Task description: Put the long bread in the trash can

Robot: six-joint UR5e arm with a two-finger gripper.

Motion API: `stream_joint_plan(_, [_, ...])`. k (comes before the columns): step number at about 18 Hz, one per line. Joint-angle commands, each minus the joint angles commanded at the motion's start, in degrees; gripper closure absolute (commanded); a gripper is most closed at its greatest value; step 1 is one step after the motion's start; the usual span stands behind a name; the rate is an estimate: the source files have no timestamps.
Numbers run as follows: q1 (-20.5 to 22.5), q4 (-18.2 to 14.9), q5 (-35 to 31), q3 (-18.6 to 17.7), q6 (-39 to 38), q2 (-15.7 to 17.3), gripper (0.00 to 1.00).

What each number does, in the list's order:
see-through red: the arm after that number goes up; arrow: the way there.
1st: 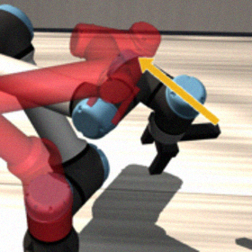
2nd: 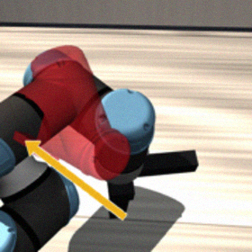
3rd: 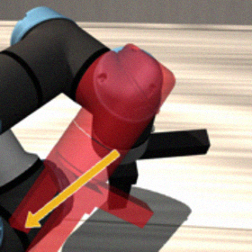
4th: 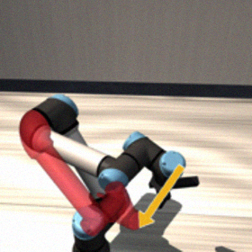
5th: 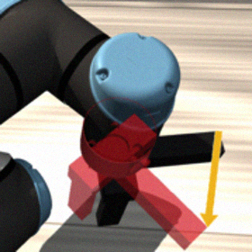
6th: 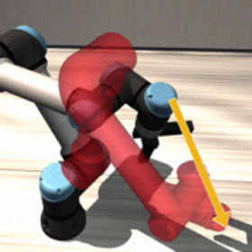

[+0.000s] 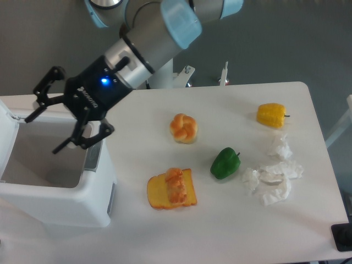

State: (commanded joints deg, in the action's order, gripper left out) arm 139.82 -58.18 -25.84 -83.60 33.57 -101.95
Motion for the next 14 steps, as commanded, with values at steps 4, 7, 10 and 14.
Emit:
stream_joint_plan(4, [1.5,0.1,-1.5,1.3,0.0,-1.1,0.06])
stream_joint_plan(7, [2.6,0.1,-5.0,1.5,0.4,-1.3,0.00])
stream_joint_plan(10, [3.9,0.1,-13.6,2.4,2.5,-0.6,0.00])
stream_joint_plan(14, [4.1,0.1,-21.3,3.1,4.6,0.3,0.00])
